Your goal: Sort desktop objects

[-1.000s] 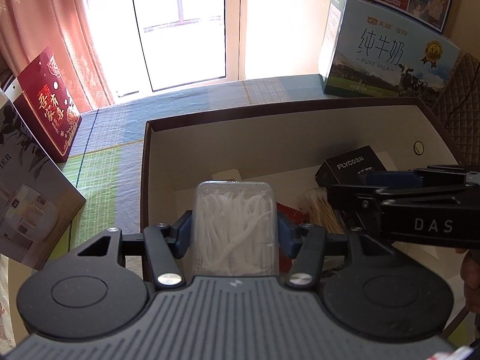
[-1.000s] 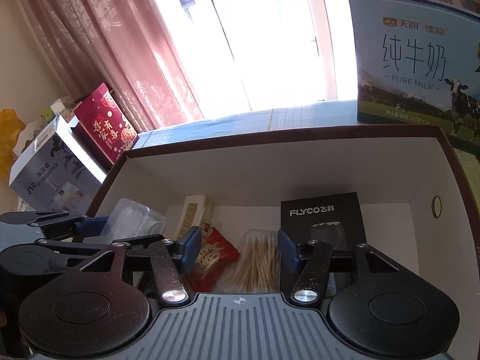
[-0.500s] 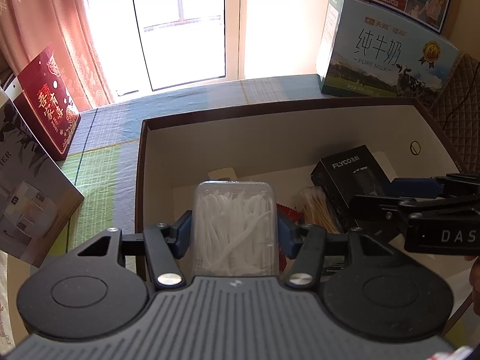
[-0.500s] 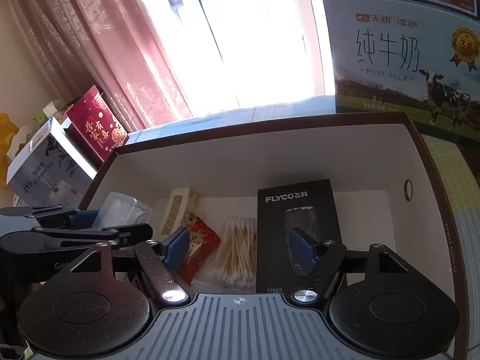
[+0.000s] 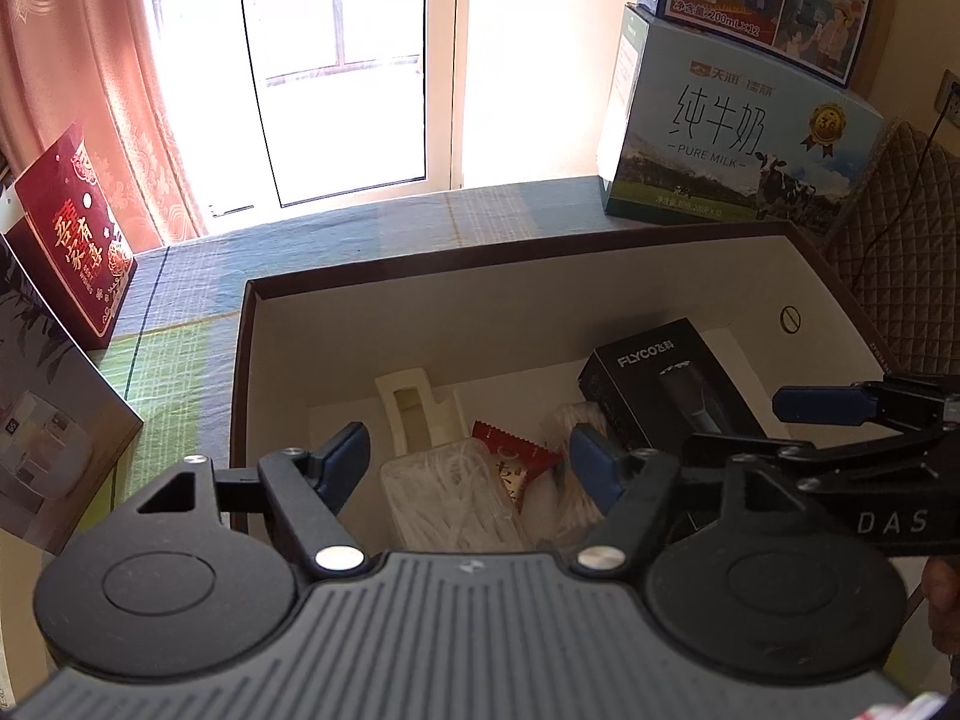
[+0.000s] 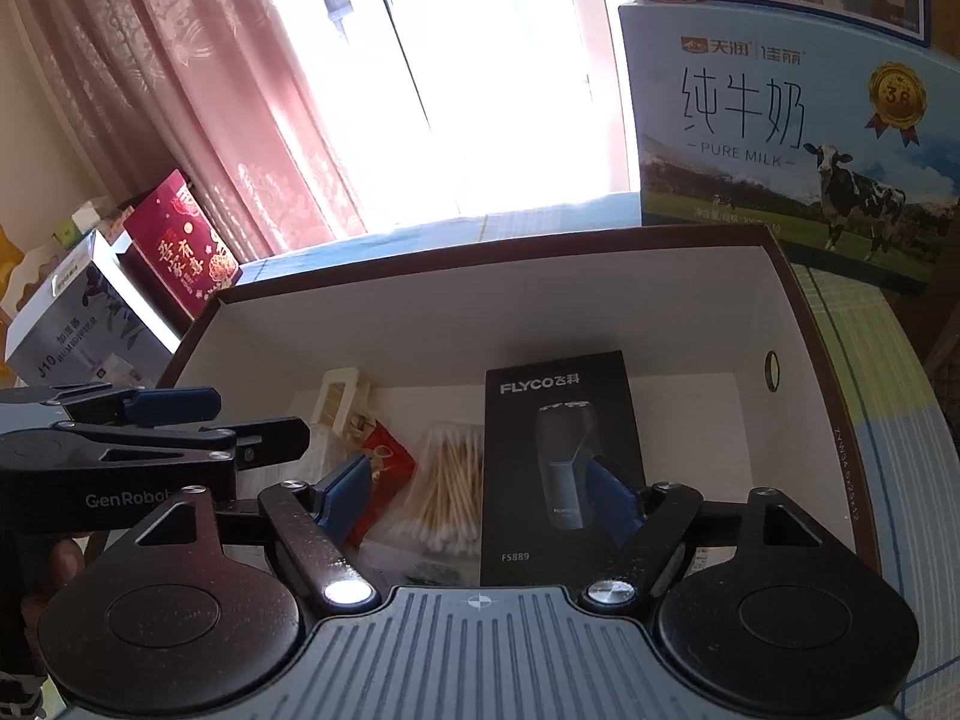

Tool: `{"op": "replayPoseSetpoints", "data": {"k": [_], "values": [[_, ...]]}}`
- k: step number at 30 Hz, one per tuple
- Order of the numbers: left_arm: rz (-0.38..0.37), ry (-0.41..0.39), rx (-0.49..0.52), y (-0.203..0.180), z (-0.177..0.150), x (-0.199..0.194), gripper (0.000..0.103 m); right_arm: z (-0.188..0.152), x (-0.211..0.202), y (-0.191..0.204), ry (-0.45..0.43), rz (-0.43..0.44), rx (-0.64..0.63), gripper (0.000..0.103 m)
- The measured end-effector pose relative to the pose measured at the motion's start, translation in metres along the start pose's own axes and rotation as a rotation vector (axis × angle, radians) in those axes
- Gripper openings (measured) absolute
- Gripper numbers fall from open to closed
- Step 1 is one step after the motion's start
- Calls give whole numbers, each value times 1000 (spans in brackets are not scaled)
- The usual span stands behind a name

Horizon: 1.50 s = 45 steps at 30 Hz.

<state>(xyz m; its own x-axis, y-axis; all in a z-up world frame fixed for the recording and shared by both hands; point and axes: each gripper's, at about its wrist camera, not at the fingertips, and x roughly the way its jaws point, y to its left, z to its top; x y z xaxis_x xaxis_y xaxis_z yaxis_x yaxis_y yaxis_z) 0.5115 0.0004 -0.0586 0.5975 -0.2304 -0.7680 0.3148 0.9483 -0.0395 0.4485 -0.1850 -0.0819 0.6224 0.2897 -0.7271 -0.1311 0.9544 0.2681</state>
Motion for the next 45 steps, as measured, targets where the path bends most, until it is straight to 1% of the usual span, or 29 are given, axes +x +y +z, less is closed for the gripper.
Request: {"op": "replayPoseSetpoints", "data": {"k": [1, 3, 5, 7, 9, 10, 13, 19, 26, 31, 36, 38, 41, 45], "values": [[-1, -2, -3, 0, 0, -1, 75, -1, -2, 0, -1, -5, -5, 80], [-5, -7, -8, 0, -1, -5, 78, -4, -6, 2, -8, -16, -14, 89], [-9, -11, -12, 0, -2, -9, 80, -8, -11, 4, -16, -21, -26, 92], [-5, -19, -12, 0, -4, -15, 88, -13, -17, 7, -22, -24, -40, 95], [6, -34, -2, -1, -8, -23, 89, -19, -24, 10, -33, -32, -58, 100], [15, -40, 3, -1, -10, -27, 92, -22, -28, 12, -41, -36, -68, 101], [44, -58, 7, 0, -17, -39, 97, -30, -38, 16, -51, -62, -94, 101], [66, -71, 0, 2, -32, -61, 101, -45, -57, 20, -60, -85, -103, 101], [87, -106, 0, 2, -49, -91, 102, -57, -82, 25, -83, -102, -73, 101], [96, -127, -11, 0, -58, -112, 102, -63, -102, 27, -126, -122, -75, 101], [134, -163, -17, -6, -68, -136, 102, -68, -121, 28, -154, -130, -68, 101], [149, -177, -25, -8, -72, -148, 102, -71, -130, 28, -161, -136, -68, 101], [144, -185, -47, -11, -79, -164, 102, -77, -143, 28, -162, -140, -73, 101], [171, -193, -71, -18, -91, -187, 102, -88, -162, 33, -157, -115, -113, 101]]}}
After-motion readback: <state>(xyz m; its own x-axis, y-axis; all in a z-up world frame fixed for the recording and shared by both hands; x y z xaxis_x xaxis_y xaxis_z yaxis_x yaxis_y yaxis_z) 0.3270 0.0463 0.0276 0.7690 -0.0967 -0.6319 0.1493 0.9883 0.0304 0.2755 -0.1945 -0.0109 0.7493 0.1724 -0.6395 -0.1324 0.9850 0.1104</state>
